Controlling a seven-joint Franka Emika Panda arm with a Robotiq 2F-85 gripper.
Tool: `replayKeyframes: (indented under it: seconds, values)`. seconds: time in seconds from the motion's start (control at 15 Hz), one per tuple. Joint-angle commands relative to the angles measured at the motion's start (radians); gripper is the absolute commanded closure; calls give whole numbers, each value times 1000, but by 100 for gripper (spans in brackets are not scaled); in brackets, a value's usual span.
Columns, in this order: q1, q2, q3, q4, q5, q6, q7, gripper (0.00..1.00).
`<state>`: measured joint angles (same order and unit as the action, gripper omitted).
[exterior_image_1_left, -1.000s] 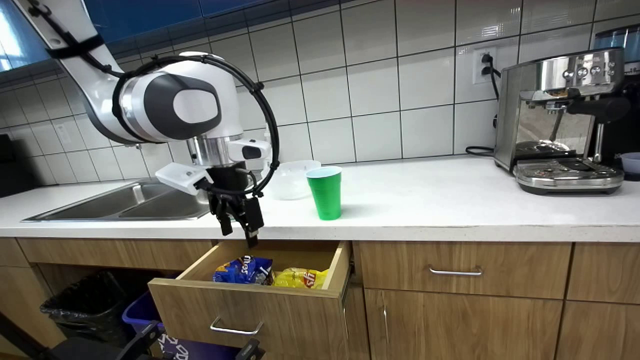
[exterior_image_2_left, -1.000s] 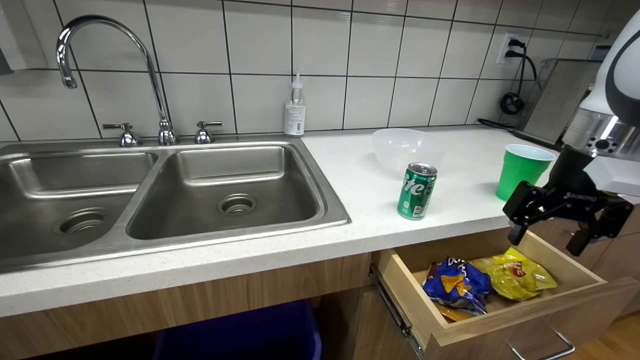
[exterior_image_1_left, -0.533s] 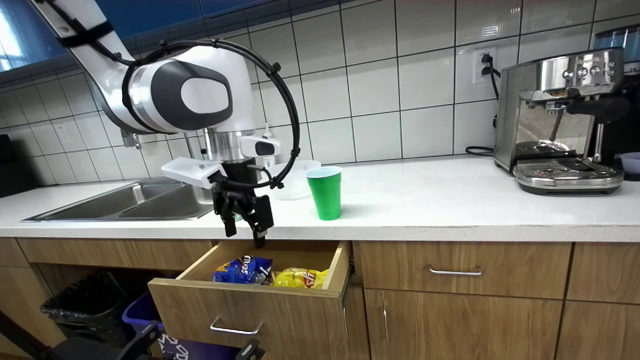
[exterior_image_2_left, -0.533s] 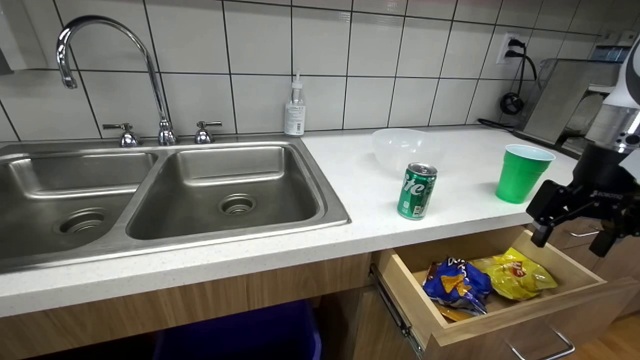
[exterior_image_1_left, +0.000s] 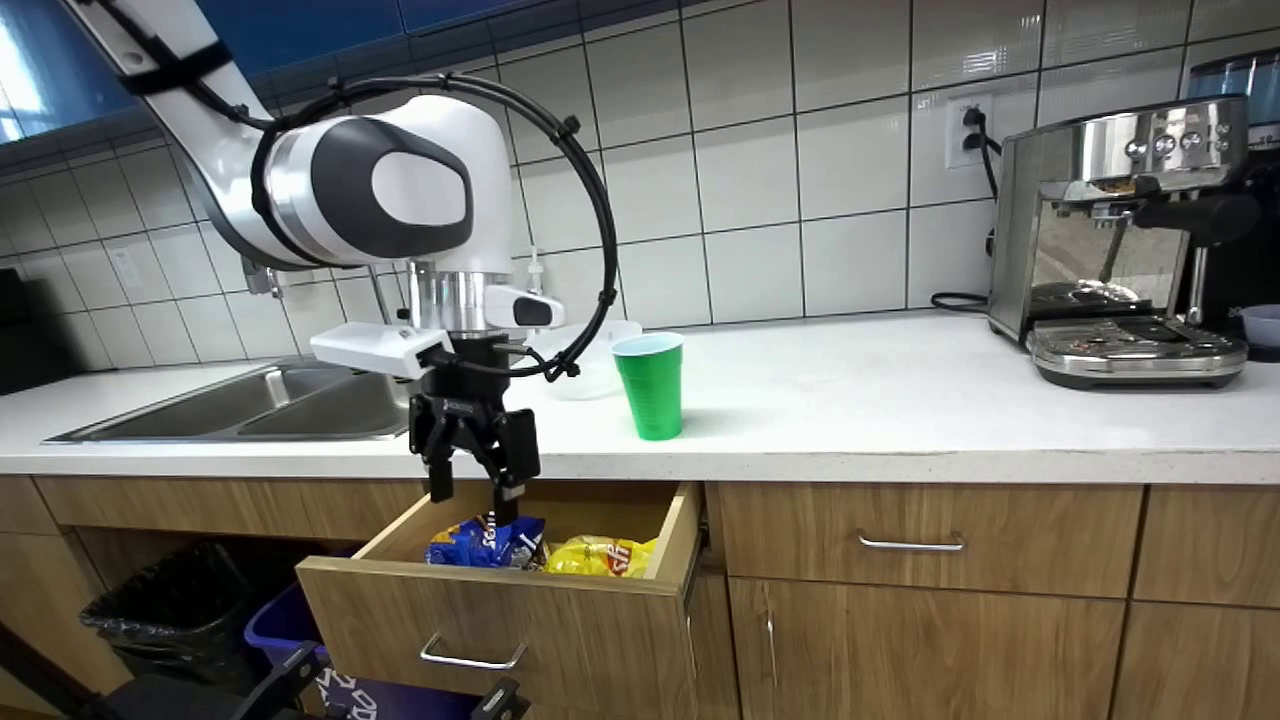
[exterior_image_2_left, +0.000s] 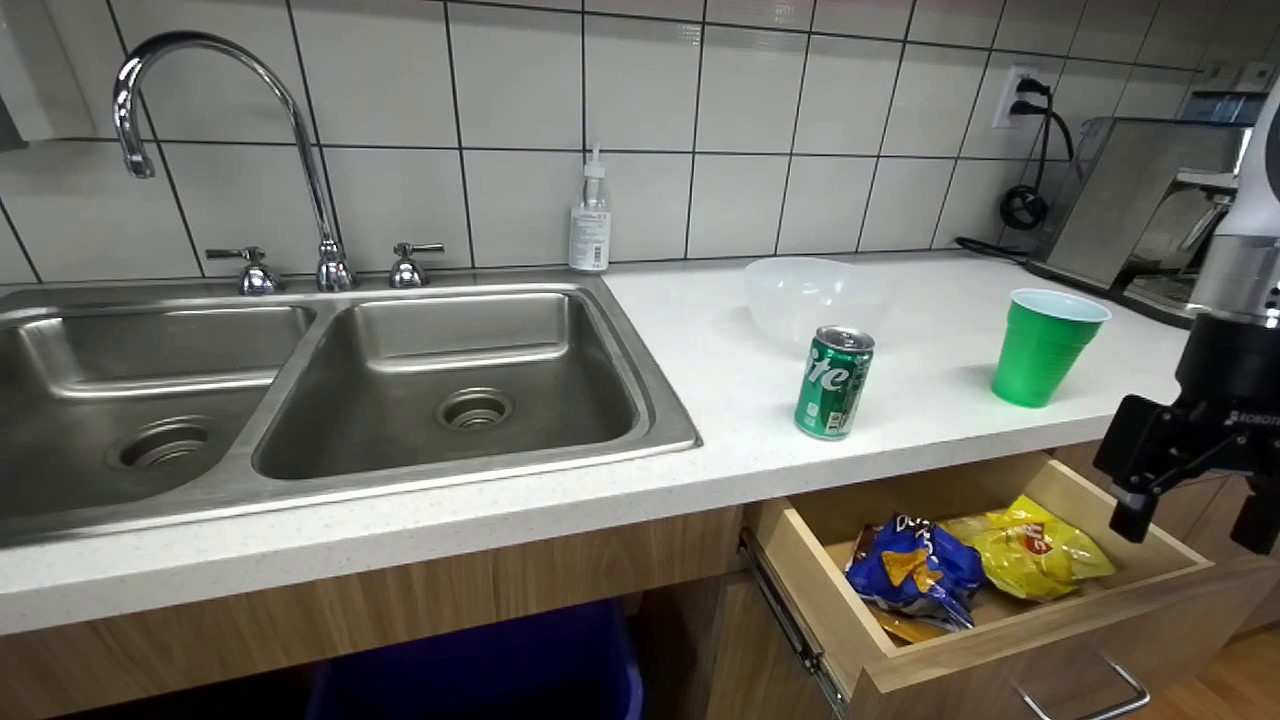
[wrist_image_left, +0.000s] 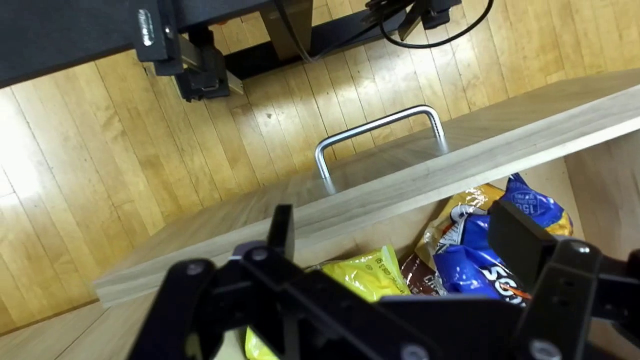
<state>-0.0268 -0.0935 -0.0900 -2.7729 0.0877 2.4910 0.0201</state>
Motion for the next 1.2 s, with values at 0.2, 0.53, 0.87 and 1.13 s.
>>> replayKeyframes:
  seconds: [0.2,0.53,0.87,1.13]
  values:
    - [-19,-15,11,2,-78,-96,-6,0]
    - [-14,37,17,-2,-99,-77,1,0]
    - [-9,103,20,-3,-114,-58,-2,0]
    - [1,172,30,-3,-131,-20,4,0]
